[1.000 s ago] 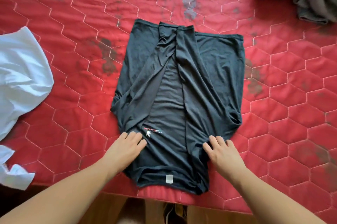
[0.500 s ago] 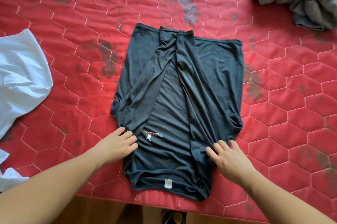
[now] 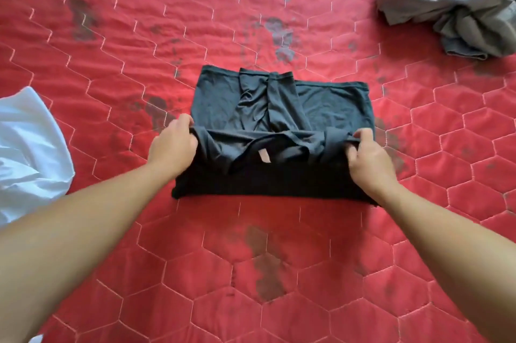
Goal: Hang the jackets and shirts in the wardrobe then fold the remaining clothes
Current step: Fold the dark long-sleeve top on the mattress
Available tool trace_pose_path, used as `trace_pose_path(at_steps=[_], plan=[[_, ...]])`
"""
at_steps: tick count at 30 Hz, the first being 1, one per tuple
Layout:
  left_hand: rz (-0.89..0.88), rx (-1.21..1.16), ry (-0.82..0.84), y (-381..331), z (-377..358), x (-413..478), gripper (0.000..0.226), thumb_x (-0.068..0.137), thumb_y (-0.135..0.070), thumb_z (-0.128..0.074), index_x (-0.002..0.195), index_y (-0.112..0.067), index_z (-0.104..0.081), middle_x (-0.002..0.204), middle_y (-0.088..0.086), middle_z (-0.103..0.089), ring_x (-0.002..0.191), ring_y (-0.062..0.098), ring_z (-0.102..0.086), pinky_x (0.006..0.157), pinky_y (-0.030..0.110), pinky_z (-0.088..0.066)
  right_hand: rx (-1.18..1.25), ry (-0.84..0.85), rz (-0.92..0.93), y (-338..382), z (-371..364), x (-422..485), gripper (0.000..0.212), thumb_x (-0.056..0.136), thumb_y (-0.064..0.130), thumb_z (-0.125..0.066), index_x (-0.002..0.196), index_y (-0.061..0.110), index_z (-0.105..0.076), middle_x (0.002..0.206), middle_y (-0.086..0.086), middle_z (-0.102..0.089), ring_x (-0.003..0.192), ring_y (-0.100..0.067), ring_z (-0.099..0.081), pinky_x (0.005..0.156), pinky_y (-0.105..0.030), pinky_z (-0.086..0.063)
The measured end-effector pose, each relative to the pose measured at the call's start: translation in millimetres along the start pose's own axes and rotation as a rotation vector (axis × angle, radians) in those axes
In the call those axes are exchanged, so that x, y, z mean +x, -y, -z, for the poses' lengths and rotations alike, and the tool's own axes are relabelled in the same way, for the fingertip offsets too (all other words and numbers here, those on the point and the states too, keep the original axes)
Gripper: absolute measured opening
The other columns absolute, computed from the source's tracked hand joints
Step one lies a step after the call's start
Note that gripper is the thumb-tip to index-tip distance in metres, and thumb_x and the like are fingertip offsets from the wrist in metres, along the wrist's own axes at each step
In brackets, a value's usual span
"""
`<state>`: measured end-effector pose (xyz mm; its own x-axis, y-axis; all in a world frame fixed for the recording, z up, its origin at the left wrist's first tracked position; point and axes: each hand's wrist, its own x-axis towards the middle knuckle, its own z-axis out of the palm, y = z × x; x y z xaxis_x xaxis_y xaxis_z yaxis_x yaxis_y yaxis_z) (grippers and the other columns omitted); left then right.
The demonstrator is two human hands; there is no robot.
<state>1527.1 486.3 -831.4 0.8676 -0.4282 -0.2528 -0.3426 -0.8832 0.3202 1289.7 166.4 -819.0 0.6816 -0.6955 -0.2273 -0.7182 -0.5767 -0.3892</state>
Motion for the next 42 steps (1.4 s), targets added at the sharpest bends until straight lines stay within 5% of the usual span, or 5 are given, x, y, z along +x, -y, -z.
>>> trace_pose_path(at_steps=[10,15,27,34,42], plan=[[-0.587,0.525,0.225,8.7,-62.8,-36.1,0.058,0.073,-0.052,-0.071,0.118,-0.019,-0.056,0.109,0.009,-0.052,0.098,0.032,-0.054,0.074,0.043,-0.048,-0.792,0.298,0.509,-11.4,-66.7,-27.1,0.045,0.087,0.025,-0.058,0.131,0.022,-0.049,0.117,-0.007,-0.054,0.105,-0.031,-0.055,0.076,-0.043,-0.044],[-0.692,0.597,0.164,14.1,-76.4,-33.9,0.041,0.067,-0.004,-0.07,0.105,-0.015,-0.058,0.091,0.009,-0.052,0.078,0.032,-0.054,0.055,0.038,-0.035,-0.759,0.178,0.585,-16.1,-78.7,-19.6,0.022,0.07,-0.001,-0.071,0.085,0.009,-0.058,0.076,-0.012,-0.056,0.067,-0.035,-0.058,0.053,-0.043,-0.047],[-0.582,0.42,0.712,17.1,-71.5,-152.2,0.034,0.087,-0.039,-0.047,0.118,-0.024,-0.05,0.112,0.004,-0.056,0.106,0.029,-0.06,0.081,0.041,-0.051,-0.705,0.936,0.36,-21.5,-64.8,-155.4,0.039,0.093,0.041,-0.044,0.127,0.025,-0.053,0.126,-0.008,-0.06,0.117,-0.031,-0.061,0.092,-0.04,-0.049],[-0.583,0.471,0.243,12.5,-75.9,-108.3,0.066,0.059,-0.018,-0.074,0.123,-0.021,-0.06,0.121,0.011,-0.057,0.113,0.034,-0.056,0.09,0.048,-0.046,-0.375,0.245,0.204,-0.3,-62.9,-87.9,0.037,0.092,0.04,-0.056,0.12,0.016,-0.053,0.114,-0.01,-0.052,0.11,-0.037,-0.054,0.08,-0.05,-0.055],[-0.895,0.396,0.144,11.8,-60.2,-58.6,0.008,0.08,-0.015,-0.062,0.087,-0.018,-0.059,0.077,0.003,-0.054,0.07,0.029,-0.058,0.054,0.038,-0.045,-0.131,0.309,-0.074,3.9,-64.7,-36.7,0.017,0.096,0.029,-0.053,0.102,0.015,-0.06,0.104,-0.009,-0.062,0.107,-0.034,-0.056,0.084,-0.043,-0.041]])
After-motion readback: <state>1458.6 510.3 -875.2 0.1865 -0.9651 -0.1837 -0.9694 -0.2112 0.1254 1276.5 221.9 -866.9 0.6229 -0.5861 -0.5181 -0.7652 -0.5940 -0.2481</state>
